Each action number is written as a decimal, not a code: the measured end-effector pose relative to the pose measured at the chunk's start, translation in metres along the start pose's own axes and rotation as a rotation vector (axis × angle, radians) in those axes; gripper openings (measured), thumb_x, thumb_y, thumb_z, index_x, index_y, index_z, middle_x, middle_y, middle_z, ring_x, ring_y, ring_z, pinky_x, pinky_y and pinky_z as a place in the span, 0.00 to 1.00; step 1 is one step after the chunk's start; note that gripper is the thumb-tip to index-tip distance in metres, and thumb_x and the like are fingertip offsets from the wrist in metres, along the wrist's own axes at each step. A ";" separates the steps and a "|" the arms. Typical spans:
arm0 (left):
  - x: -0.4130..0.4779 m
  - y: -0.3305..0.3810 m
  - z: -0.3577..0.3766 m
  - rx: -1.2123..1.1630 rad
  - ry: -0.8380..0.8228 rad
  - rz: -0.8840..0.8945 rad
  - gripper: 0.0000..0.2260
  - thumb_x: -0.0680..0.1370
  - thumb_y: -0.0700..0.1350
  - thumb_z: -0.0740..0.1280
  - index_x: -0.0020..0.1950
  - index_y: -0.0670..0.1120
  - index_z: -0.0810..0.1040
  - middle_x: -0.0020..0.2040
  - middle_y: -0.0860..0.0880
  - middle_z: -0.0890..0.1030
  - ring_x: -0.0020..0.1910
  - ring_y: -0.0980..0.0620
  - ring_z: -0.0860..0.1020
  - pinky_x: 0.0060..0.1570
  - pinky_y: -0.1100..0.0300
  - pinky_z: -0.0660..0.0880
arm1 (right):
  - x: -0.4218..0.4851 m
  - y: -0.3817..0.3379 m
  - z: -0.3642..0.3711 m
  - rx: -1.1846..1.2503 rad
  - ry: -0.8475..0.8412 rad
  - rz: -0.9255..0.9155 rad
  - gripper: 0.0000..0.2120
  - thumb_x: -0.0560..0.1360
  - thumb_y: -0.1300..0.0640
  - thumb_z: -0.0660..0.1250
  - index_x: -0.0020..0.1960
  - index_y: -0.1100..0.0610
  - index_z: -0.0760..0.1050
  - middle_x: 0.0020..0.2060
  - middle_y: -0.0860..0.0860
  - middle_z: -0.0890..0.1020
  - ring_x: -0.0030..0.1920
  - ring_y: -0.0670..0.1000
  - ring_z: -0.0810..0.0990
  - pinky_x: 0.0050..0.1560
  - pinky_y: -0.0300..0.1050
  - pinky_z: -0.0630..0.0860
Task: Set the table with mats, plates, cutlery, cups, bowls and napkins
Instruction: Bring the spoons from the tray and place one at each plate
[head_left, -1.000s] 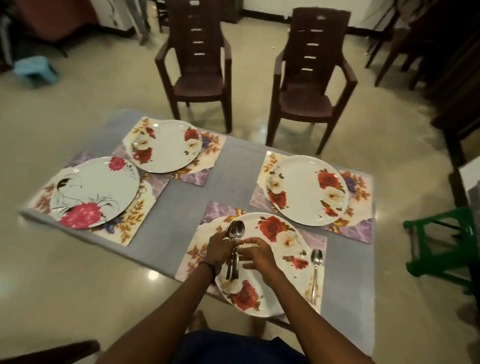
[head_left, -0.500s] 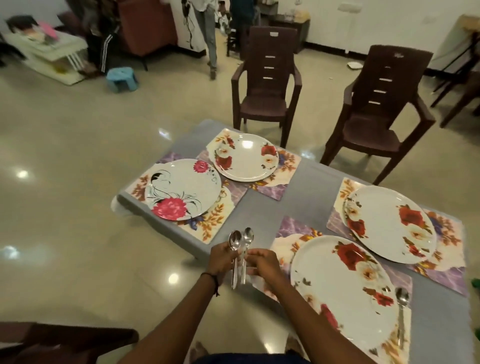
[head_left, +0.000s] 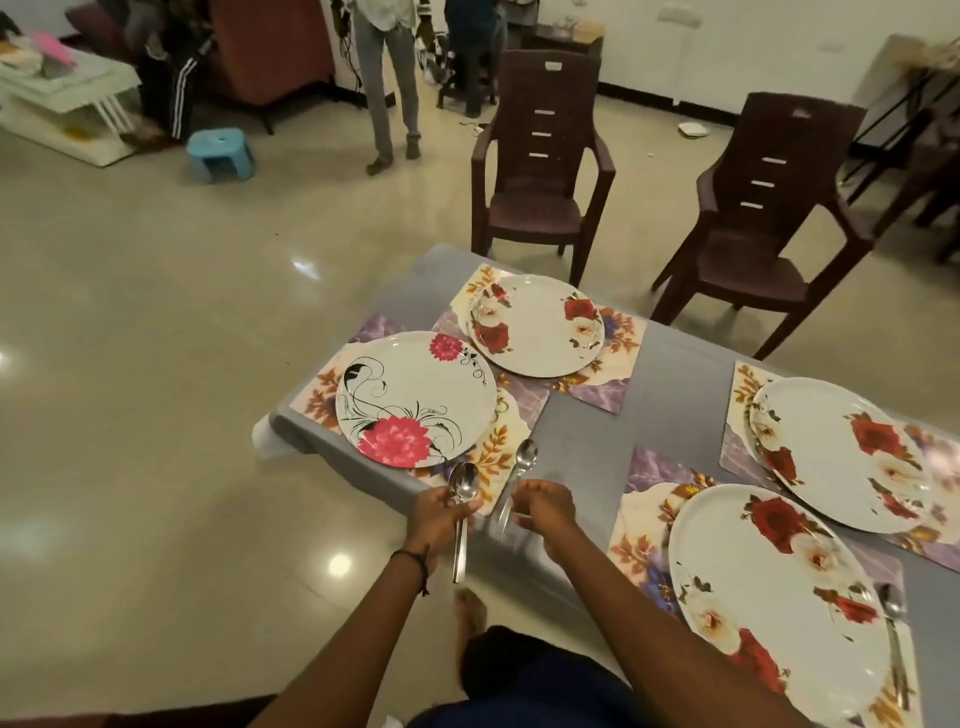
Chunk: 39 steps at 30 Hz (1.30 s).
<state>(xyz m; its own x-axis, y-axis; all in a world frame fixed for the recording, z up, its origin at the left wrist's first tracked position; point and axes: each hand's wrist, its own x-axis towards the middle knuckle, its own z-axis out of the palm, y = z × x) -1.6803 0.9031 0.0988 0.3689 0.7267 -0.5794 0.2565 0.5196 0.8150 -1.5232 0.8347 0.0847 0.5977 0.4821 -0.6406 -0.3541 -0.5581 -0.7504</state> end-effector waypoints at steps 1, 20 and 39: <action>0.006 0.004 -0.004 -0.006 -0.005 -0.006 0.06 0.72 0.33 0.73 0.44 0.42 0.80 0.36 0.46 0.83 0.35 0.48 0.80 0.43 0.53 0.80 | 0.011 -0.005 0.003 -0.009 0.016 0.007 0.05 0.74 0.65 0.69 0.47 0.61 0.83 0.42 0.58 0.85 0.41 0.55 0.84 0.42 0.48 0.84; 0.122 0.055 -0.062 0.118 -0.016 -0.091 0.03 0.72 0.34 0.73 0.44 0.39 0.82 0.41 0.39 0.85 0.43 0.38 0.84 0.47 0.42 0.81 | 0.104 -0.034 0.076 -0.421 0.266 0.102 0.07 0.69 0.53 0.74 0.36 0.56 0.82 0.34 0.54 0.84 0.32 0.53 0.84 0.38 0.47 0.83; 0.140 0.082 -0.092 0.098 -0.168 -0.103 0.05 0.76 0.35 0.69 0.51 0.37 0.80 0.45 0.34 0.83 0.40 0.41 0.82 0.49 0.42 0.81 | 0.058 -0.044 0.110 -0.387 0.472 -0.140 0.07 0.80 0.55 0.64 0.45 0.54 0.77 0.38 0.49 0.80 0.40 0.52 0.80 0.38 0.41 0.71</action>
<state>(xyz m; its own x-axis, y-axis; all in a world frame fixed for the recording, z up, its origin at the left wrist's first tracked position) -1.6898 1.0889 0.0842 0.4779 0.5829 -0.6571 0.3830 0.5349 0.7531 -1.5517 0.9617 0.0630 0.9041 0.2679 -0.3330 -0.0158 -0.7577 -0.6525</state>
